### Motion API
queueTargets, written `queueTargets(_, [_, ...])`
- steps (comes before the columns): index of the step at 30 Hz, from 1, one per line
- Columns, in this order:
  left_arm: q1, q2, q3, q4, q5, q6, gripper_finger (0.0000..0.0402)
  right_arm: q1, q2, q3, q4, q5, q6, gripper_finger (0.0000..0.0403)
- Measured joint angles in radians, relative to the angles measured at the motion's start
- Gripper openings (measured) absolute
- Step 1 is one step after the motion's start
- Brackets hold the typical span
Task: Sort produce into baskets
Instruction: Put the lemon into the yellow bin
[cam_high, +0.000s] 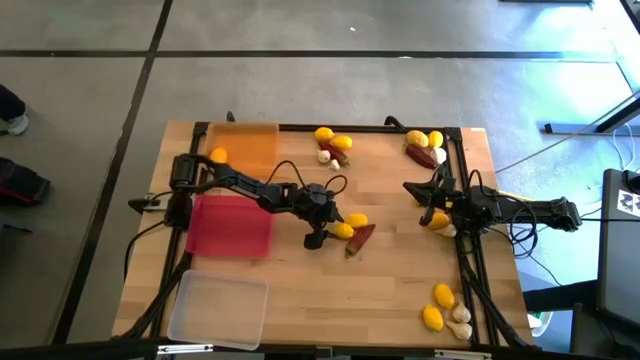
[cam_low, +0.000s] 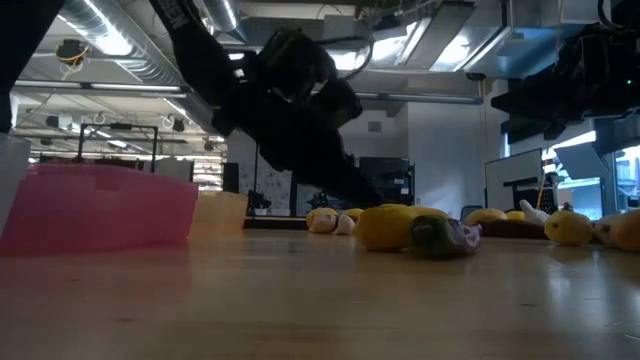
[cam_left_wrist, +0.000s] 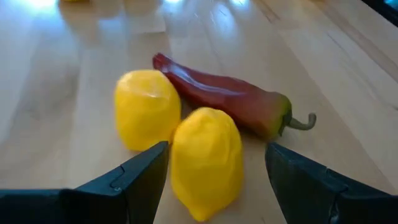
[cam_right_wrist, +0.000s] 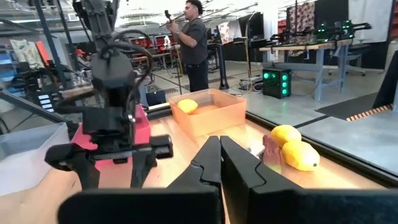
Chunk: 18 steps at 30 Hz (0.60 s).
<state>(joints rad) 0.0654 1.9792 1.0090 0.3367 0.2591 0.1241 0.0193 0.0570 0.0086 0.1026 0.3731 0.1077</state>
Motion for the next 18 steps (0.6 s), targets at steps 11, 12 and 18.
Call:
queueTargets(11, [0.005,0.048,-0.001,0.015,0.039,-0.063,0.0256,0.0,0.0,0.0,0.0,-0.019,0.004,0.0005])
queueTargets(12, [0.005,0.048,-0.001,0.018,0.039,-0.062,0.0249,0.0,0.0,0.0,0.0,-0.019,0.004,0.0005])
queueTargets(18, [0.005,0.045,-0.001,0.012,0.038,-0.075,0.0189,0.0,0.0,0.0,0.0,-0.019,0.004,0.0005])
